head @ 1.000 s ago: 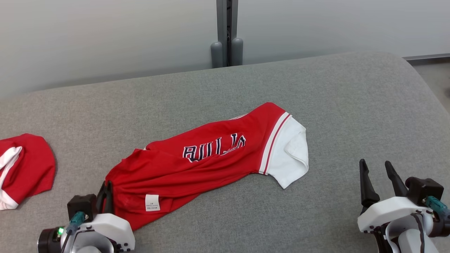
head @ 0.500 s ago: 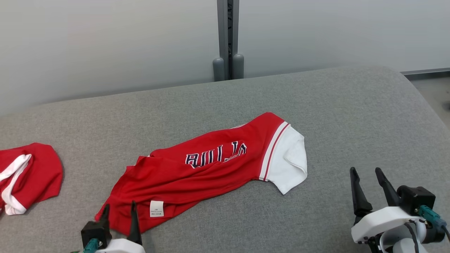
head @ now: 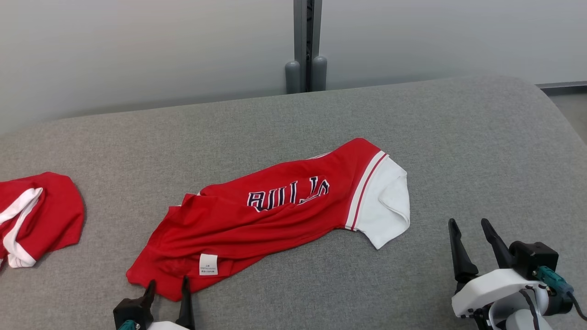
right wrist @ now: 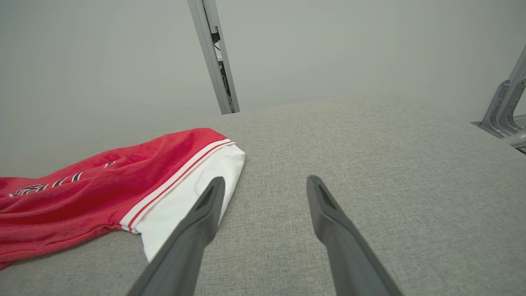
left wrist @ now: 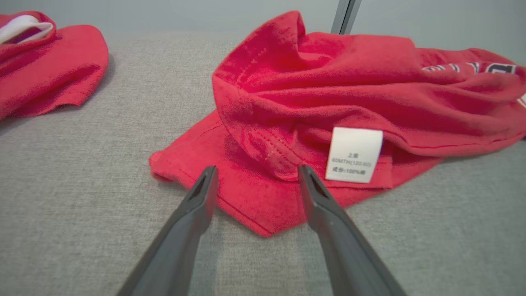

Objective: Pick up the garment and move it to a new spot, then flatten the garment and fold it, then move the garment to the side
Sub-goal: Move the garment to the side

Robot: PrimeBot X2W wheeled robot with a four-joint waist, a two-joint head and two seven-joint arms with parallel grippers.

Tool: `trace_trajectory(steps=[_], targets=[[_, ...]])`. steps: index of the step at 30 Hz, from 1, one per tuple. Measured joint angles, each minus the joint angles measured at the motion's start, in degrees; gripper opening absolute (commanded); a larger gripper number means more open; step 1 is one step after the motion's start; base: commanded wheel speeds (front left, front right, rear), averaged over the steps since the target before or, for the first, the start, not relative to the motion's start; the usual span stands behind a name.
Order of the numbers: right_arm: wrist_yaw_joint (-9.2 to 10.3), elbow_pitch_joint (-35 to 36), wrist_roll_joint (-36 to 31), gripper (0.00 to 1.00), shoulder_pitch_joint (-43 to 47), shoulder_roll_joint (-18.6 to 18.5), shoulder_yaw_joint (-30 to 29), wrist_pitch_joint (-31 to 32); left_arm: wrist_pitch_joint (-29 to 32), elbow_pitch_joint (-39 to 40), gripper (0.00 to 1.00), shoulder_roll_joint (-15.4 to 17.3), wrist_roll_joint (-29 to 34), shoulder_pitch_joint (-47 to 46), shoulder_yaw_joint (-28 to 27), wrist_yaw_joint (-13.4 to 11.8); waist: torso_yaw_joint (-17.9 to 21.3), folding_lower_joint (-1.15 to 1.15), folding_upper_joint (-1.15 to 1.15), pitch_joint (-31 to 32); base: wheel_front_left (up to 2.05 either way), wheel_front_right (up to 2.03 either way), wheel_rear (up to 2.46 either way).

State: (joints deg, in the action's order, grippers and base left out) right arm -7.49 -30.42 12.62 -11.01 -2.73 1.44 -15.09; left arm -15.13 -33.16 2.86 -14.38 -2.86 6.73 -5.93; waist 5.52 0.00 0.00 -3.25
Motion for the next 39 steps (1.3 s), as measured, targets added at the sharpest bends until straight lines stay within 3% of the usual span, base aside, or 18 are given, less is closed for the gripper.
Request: trace_trajectory(steps=[16,17,19,21,23,25,39], targets=[[0.00,0.19,-0.57,1.00,-1.68,-0.01,-0.43,0.00,0.00,0.00,1.00,-0.07,-7.09,-3.36,1.93,1.08,0.80,0.00,0.00,-3.33,0.00,0.00,0.00],[0.00,0.21,-0.57,1.00,-1.71,-0.01,-0.52,0.00,0.00,0.35,0.95,-0.09,-7.28,-3.36,1.92,1.37,0.79,0.00,0.00,-3.46,0.00,0.00,0.00],[0.00,0.21,-0.57,1.00,-1.71,-0.01,-0.74,0.00,-0.01,1.15,0.44,-0.08,-7.26,-3.37,1.96,1.38,0.68,0.00,0.00,-3.68,0.00,0.00,0.00],[0.00,0.21,-0.57,1.00,-1.72,-0.01,-0.91,0.00,0.00,1.20,0.18,-0.08,-6.82,-3.36,2.36,1.66,0.51,0.00,0.00,-3.83,0.00,0.00,0.00],[0.00,0.20,-0.56,1.00,-1.72,-0.01,-1.02,0.00,-0.01,1.67,0.04,-0.10,-6.57,-3.37,2.63,1.86,0.21,0.00,0.00,-4.00,0.00,0.00,0.00],[0.00,0.20,-0.53,1.00,-1.72,-0.02,-1.16,0.00,0.00,2.14,0.00,-0.09,-6.56,-3.39,2.88,1.86,-0.27,0.00,0.00,-4.14,0.00,0.00,0.00],[0.00,-2.98,-2.13,1.00,-5.21,-0.01,-1.56,0.00,0.00,5.45,0.00,-0.10,-4.89,-3.78,5.78,2.85,-6.46,0.00,0.00,-5.53,0.00,0.00,0.00]])
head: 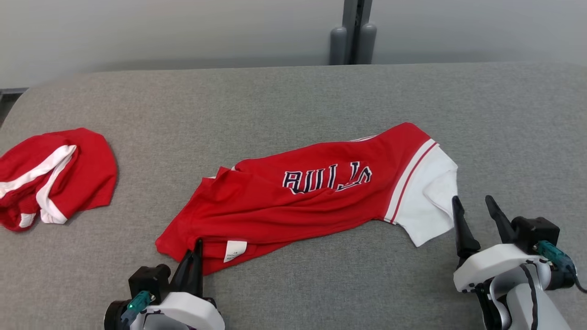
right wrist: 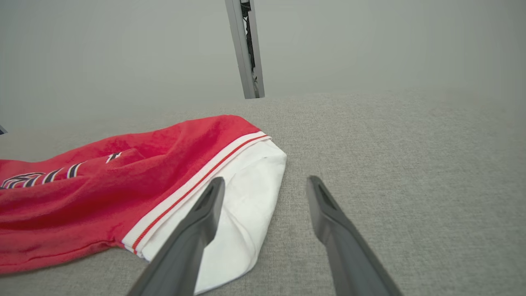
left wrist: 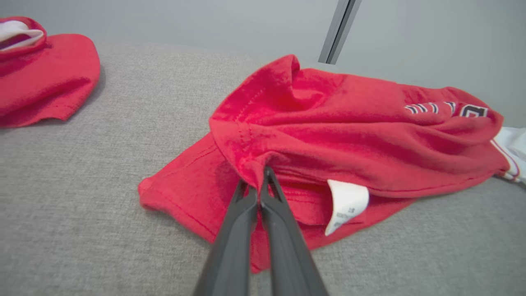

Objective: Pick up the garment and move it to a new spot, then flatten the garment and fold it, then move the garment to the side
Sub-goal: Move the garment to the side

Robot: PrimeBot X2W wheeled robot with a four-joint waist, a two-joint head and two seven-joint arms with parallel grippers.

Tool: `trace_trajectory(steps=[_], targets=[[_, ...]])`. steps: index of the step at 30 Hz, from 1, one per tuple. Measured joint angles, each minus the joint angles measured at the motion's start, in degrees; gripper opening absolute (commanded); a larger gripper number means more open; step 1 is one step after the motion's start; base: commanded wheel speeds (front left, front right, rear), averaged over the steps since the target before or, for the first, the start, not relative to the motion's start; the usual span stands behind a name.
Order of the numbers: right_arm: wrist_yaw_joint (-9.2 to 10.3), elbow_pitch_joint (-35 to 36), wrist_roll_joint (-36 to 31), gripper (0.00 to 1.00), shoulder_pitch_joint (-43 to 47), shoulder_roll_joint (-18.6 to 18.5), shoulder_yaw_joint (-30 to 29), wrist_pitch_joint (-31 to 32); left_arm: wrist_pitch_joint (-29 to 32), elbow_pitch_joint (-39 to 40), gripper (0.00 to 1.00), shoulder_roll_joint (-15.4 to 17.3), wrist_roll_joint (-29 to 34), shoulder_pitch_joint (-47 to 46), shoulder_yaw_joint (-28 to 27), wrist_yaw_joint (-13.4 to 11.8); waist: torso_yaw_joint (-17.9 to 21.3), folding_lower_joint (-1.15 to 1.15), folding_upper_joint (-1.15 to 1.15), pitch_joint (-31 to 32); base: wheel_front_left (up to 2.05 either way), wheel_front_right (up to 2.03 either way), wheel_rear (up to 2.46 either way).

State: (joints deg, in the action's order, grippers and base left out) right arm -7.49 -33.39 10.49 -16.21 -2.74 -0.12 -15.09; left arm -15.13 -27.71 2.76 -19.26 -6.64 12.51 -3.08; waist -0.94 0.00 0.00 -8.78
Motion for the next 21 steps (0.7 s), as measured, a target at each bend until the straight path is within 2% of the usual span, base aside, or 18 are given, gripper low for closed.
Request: trace_trajectory(steps=[10,14,19,20,21], targets=[[-0.01,-9.71,-6.77,1.00,-7.98,0.02,-1.32,0.01,0.00,0.65,0.00,0.02,-0.55,-1.81,4.13,0.21,-4.32,0.00,0.00,-2.70,0.00,0.00,0.00],[0.00,-15.53,-9.81,1.00,-10.43,0.01,-2.88,-0.01,0.00,0.77,0.00,0.01,-1.01,-2.05,5.14,-0.08,-5.17,0.00,0.00,-3.64,0.00,0.00,0.00],[-0.01,-18.17,-11.28,1.00,-11.95,0.04,-4.03,-0.04,0.00,0.67,0.00,0.01,-0.76,-2.18,5.16,-0.21,-5.32,0.00,0.00,-4.04,0.00,0.00,0.00],[-0.01,-18.09,-11.28,0.79,-12.04,0.03,-4.37,-0.04,0.00,0.52,0.00,0.01,-0.52,-2.22,5.12,-0.27,-5.30,0.00,0.00,-4.06,0.00,0.00,0.00],[-0.01,-18.09,-11.28,0.47,-12.04,0.03,-4.37,-0.04,0.00,0.52,0.00,0.01,-0.52,-2.22,5.12,-0.27,-5.30,0.00,0.00,-4.06,0.00,0.00,0.00]])
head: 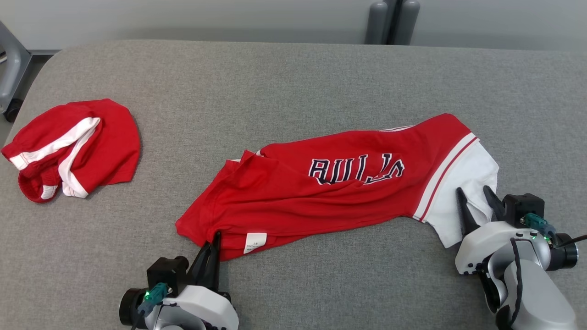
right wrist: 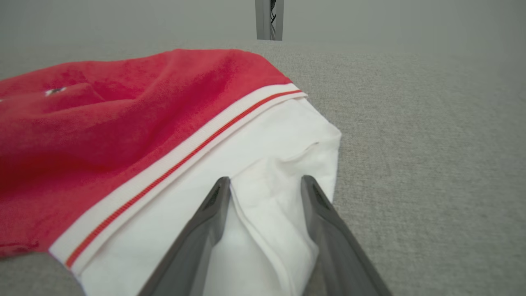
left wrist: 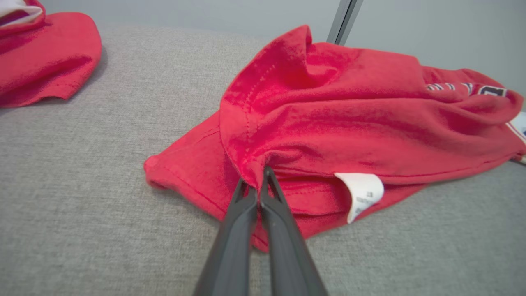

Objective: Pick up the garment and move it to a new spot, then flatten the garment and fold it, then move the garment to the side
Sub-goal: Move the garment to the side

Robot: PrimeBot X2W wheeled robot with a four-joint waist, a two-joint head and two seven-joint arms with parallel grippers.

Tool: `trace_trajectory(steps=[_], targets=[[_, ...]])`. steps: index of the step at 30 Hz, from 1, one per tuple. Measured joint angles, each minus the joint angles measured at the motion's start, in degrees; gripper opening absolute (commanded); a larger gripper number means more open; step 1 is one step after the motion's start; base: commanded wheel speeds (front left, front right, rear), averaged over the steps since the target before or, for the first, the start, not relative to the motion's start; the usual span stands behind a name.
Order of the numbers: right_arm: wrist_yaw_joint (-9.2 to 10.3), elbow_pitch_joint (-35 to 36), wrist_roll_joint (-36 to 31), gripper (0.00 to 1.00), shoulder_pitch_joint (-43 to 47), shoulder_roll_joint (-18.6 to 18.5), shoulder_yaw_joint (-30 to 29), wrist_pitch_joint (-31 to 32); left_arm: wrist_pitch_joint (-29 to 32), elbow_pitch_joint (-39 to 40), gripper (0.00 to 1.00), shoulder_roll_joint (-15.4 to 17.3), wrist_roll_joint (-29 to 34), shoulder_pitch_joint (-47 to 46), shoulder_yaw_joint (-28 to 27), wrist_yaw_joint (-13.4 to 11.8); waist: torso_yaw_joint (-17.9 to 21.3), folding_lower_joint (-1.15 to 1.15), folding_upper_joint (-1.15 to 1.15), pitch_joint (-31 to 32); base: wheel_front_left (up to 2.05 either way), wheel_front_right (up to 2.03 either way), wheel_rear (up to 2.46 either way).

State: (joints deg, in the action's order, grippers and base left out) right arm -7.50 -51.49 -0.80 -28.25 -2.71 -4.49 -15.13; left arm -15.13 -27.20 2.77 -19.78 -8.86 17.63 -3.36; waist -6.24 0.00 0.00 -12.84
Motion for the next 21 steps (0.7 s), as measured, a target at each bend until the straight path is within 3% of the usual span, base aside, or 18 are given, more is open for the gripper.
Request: trace_trajectory(steps=[3,5,11,21], targets=[[0.00,0.70,0.55,0.29,0.03,-0.02,-0.22,0.01,0.00,-0.21,0.00,0.00,0.18,-0.09,-0.27,0.00,0.11,0.00,0.00,0.09,0.00,0.00,0.00],[0.00,0.99,0.81,0.00,0.31,0.00,-0.21,0.00,0.00,-0.31,0.00,-0.01,0.21,-0.09,-0.52,0.00,0.25,0.00,0.00,0.46,0.00,0.00,0.00],[0.01,3.10,2.31,0.00,1.55,-0.03,-0.74,0.01,0.00,0.15,0.00,-0.02,0.60,-0.02,-2.10,0.00,1.07,0.00,0.00,2.18,0.00,0.00,0.00],[0.01,18.36,11.14,0.00,-0.19,-0.01,0.51,0.01,0.01,7.54,0.00,1.09,6.27,-4.56,-9.03,2.52,3.81,0.00,0.00,7.50,0.00,0.00,0.00]])
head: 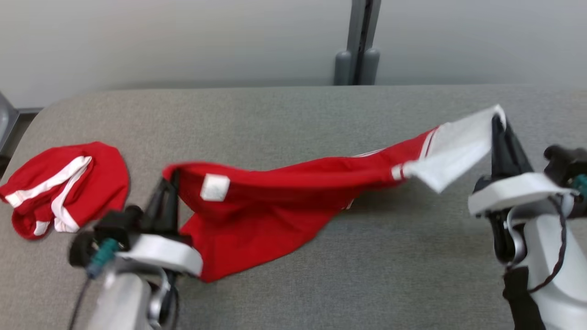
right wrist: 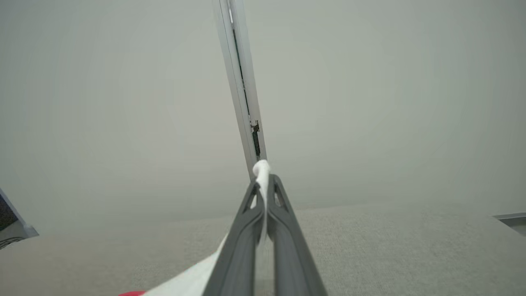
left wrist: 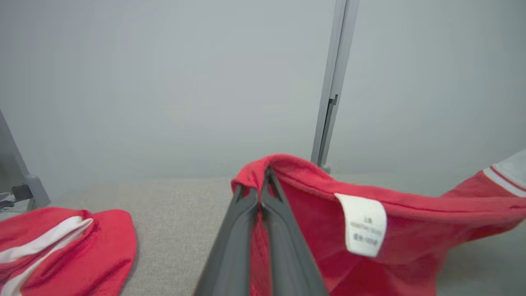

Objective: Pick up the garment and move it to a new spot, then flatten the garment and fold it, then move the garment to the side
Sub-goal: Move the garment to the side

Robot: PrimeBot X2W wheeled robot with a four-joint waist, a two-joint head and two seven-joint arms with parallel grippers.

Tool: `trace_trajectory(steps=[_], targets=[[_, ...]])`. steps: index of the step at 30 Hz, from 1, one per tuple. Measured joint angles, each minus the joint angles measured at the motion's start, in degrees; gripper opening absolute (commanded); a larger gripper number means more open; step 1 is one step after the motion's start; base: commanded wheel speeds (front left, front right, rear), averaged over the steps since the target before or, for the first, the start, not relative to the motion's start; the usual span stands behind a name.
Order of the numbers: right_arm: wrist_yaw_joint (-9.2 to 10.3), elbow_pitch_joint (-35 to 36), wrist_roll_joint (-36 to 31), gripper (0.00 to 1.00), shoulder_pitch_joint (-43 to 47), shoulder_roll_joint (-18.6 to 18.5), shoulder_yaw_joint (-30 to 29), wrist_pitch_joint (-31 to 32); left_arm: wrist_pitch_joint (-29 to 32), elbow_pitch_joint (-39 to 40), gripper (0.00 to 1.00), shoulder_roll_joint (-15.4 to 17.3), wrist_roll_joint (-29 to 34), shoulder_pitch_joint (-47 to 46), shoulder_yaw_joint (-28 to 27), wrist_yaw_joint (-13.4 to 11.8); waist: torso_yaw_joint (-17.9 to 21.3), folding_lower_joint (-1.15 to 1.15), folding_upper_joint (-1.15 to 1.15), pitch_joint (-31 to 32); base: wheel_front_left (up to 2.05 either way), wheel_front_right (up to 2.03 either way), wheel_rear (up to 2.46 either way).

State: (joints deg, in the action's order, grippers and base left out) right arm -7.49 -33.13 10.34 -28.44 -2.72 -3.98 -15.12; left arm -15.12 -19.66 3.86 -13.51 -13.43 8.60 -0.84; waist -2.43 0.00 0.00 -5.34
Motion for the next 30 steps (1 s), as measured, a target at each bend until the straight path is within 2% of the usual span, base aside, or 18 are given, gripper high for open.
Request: trace_trajectory(steps=[8,15,20,23,30], targets=[[-0.01,9.45,2.96,0.00,-8.92,-0.62,-1.40,-0.01,0.43,2.22,0.00,8.54,3.15,-14.11,-4.09,3.01,3.80,0.00,0.00,4.27,0.00,0.00,0.00],[-0.01,12.85,4.11,0.00,-17.61,-3.53,-0.47,0.00,4.72,3.78,0.00,13.41,3.44,-26.16,-5.81,3.87,5.86,0.00,0.00,4.54,0.00,0.00,0.00],[-0.01,12.77,4.20,0.00,-21.58,-4.79,0.40,1.13,7.59,4.31,0.00,14.10,3.39,-31.39,-5.91,3.68,6.23,0.00,0.00,1.87,0.00,0.00,0.00],[-0.02,11.39,3.74,0.00,-23.42,-5.09,0.85,1.59,8.70,3.83,0.00,13.79,2.97,-33.37,-6.09,2.74,6.33,0.00,0.00,-0.56,0.00,0.00,0.00],[-0.01,6.09,0.86,0.00,-32.70,-6.55,2.74,1.88,10.39,-2.01,0.00,13.29,4.12,-40.66,-3.85,2.47,6.28,0.00,0.00,-8.78,0.00,0.00,0.00]])
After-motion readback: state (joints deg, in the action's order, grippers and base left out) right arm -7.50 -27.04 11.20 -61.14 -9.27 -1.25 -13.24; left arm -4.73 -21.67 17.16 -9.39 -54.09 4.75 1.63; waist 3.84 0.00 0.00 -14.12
